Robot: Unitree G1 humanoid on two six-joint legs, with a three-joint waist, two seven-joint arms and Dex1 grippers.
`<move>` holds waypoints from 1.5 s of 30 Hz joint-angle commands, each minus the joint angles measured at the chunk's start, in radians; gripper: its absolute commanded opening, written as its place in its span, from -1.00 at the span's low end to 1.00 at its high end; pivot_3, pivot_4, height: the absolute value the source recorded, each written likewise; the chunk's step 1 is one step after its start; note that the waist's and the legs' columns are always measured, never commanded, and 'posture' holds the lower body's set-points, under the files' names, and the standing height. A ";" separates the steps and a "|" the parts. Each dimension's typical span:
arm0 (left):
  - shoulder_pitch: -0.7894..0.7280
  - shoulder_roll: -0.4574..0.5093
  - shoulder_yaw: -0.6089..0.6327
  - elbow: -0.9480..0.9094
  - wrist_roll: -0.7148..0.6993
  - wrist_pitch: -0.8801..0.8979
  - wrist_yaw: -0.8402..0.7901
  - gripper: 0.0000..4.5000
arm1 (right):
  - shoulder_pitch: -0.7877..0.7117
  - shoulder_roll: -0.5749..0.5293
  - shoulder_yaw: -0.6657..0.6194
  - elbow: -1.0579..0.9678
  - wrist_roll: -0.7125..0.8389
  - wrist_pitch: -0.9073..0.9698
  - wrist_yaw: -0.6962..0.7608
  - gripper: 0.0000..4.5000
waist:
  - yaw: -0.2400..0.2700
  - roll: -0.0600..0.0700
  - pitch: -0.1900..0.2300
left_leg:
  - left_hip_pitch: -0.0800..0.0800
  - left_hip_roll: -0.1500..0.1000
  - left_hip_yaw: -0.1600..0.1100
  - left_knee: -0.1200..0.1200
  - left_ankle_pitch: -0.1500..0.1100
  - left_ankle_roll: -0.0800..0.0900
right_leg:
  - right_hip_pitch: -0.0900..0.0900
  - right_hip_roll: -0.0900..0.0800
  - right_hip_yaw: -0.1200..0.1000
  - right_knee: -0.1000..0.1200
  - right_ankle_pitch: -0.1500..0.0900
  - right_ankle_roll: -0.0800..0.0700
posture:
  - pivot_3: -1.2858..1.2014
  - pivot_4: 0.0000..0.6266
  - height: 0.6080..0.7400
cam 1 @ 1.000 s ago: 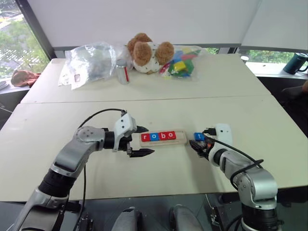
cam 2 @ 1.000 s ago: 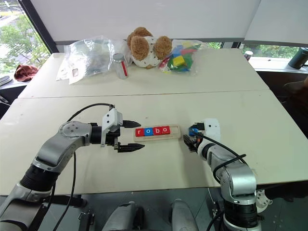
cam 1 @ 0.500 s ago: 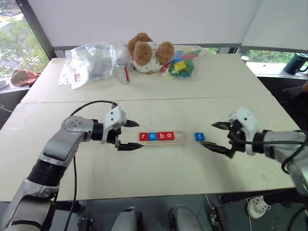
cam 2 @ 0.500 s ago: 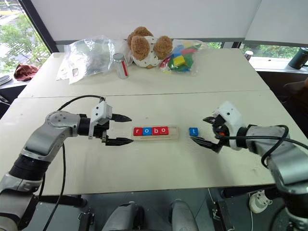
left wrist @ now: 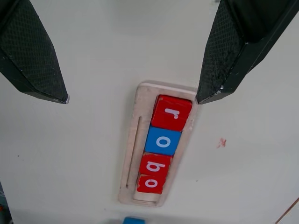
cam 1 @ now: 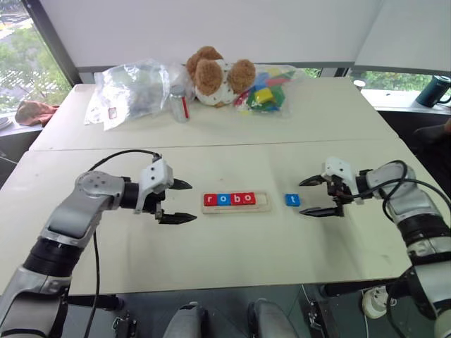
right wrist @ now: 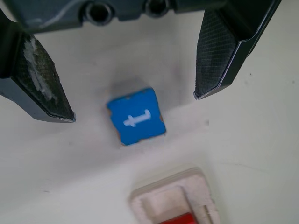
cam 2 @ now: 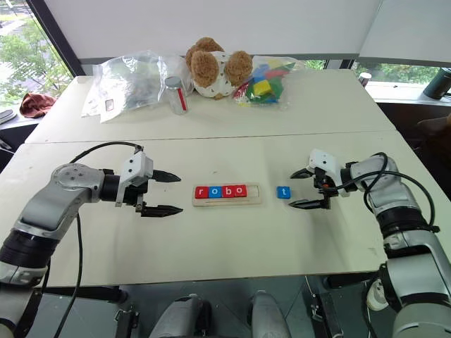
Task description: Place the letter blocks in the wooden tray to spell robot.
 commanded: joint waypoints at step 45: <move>0.025 -0.005 0.029 -0.034 0.026 -0.001 0.043 1.00 | -0.273 0.244 0.116 0.100 -0.179 0.015 0.068 -0.51 | -0.007 0.001 0.000 | -0.001 -0.001 0.000 -0.001 0.003 -0.007 | -0.003 -0.001 0.000 0.001 0.000 0.000 | 0.03 -0.52 1.00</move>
